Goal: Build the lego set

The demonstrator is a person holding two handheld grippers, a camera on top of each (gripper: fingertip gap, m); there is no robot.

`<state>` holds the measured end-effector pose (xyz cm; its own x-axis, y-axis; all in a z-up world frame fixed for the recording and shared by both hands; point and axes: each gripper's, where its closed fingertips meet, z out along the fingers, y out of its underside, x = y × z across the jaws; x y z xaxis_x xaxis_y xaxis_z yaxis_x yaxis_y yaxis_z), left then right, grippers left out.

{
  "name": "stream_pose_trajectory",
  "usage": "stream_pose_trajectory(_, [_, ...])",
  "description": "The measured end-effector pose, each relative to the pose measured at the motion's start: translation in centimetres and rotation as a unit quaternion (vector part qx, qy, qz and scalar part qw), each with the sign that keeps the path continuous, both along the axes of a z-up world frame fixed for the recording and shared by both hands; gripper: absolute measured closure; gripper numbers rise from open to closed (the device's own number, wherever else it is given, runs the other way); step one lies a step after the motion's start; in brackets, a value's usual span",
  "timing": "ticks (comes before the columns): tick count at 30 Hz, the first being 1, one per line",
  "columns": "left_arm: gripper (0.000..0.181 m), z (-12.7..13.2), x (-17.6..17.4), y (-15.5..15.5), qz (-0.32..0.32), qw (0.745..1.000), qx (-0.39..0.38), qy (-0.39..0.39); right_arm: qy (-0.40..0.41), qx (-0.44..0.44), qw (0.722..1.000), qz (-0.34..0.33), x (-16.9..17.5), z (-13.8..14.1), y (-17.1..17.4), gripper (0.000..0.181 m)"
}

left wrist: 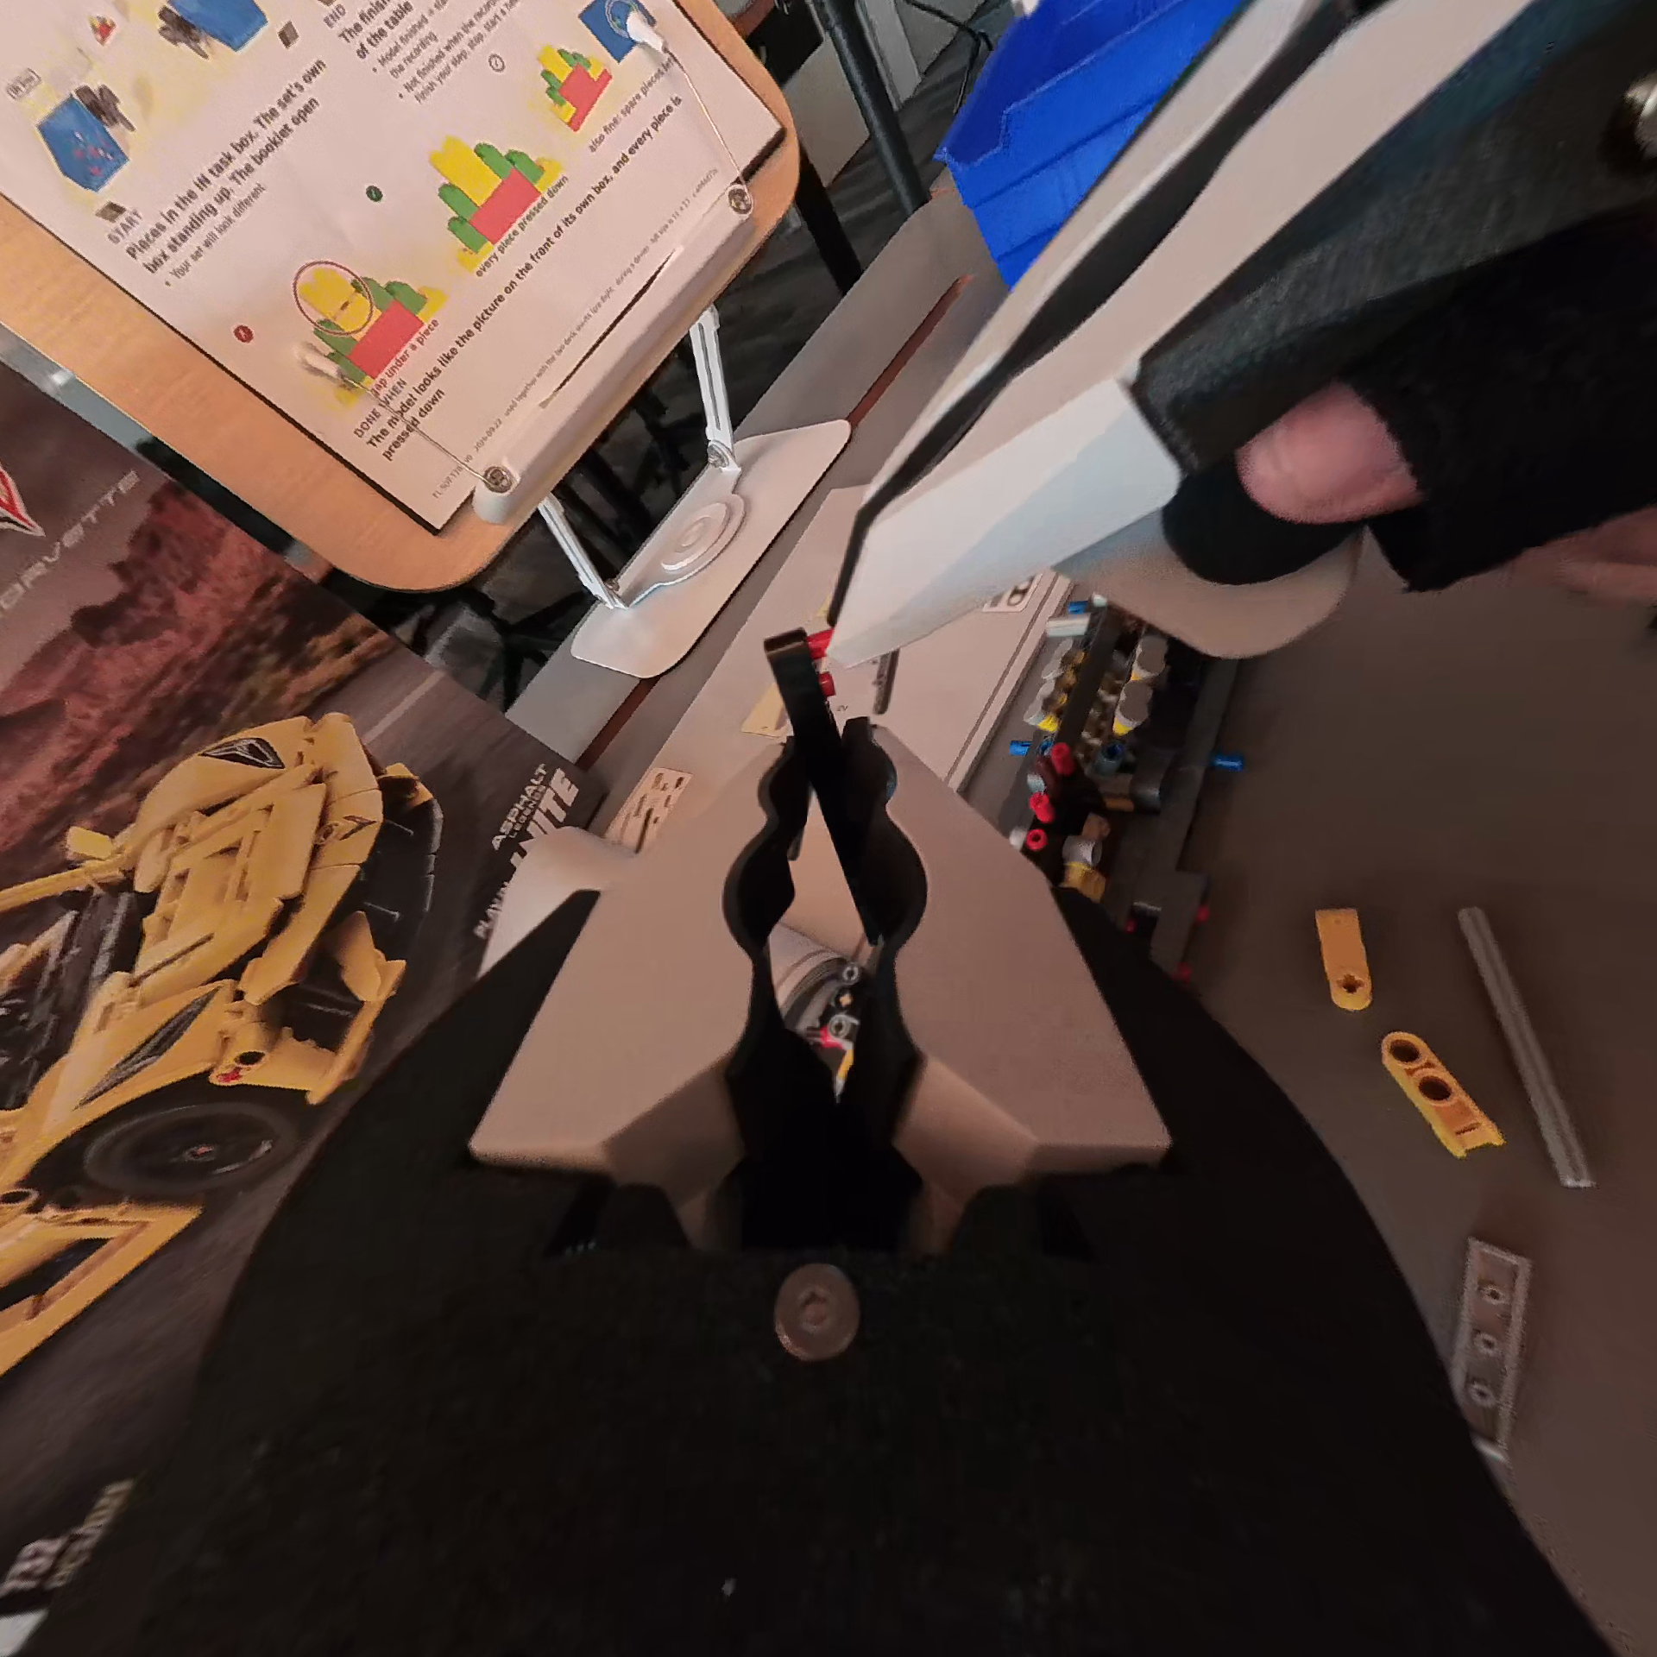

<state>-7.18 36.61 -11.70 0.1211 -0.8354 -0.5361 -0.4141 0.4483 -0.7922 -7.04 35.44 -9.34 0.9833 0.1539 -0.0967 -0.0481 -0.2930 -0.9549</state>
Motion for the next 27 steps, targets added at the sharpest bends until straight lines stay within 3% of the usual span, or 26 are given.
stream_pose_trajectory(4, [0.174,-0.1,0.0,-0.7,-0.021,1.0,0.003,0.006,-0.097,0.013,0.995,-0.01,0.3,-0.1,-0.2,0.177])
stream_pose_trajectory(10, [0.173,0.0,-0.1,-1.1,-0.041,0.999,0.029,0.013,-0.175,0.028,0.984,0.008,0.1,0.1,-0.6,0.177])
stream_pose_trajectory(14, [0.174,0.1,-0.2,-1.4,-0.055,0.997,0.045,0.015,-0.276,0.043,0.96,0.018,0.0,0.2,-1.0,0.177])
stream_pose_trajectory(17, [0.173,0.1,-0.2,-1.9,-0.069,0.997,0.019,0.012,-0.303,0.056,0.951,0.025,0.0,0.3,-1.2,0.177])
stream_pose_trajectory(22, [0.173,0.0,-0.2,-2.3,-0.082,0.997,0.005,0.01,-0.194,0.045,0.979,0.041,0.0,0.4,-1.3,0.177])
stream_pose_trajectory(25, [0.173,0.2,-0.2,-2.4,-0.086,0.996,0.038,0.012,-0.041,0.038,0.997,0.061,-0.4,1.1,-1.4,0.178])
stream_pose_trajectory(27, [0.173,0.4,-0.3,-2.5,-0.088,0.995,0.053,0.009,0.081,0.005,0.994,0.076,-0.3,1.1,-1.5,0.178])
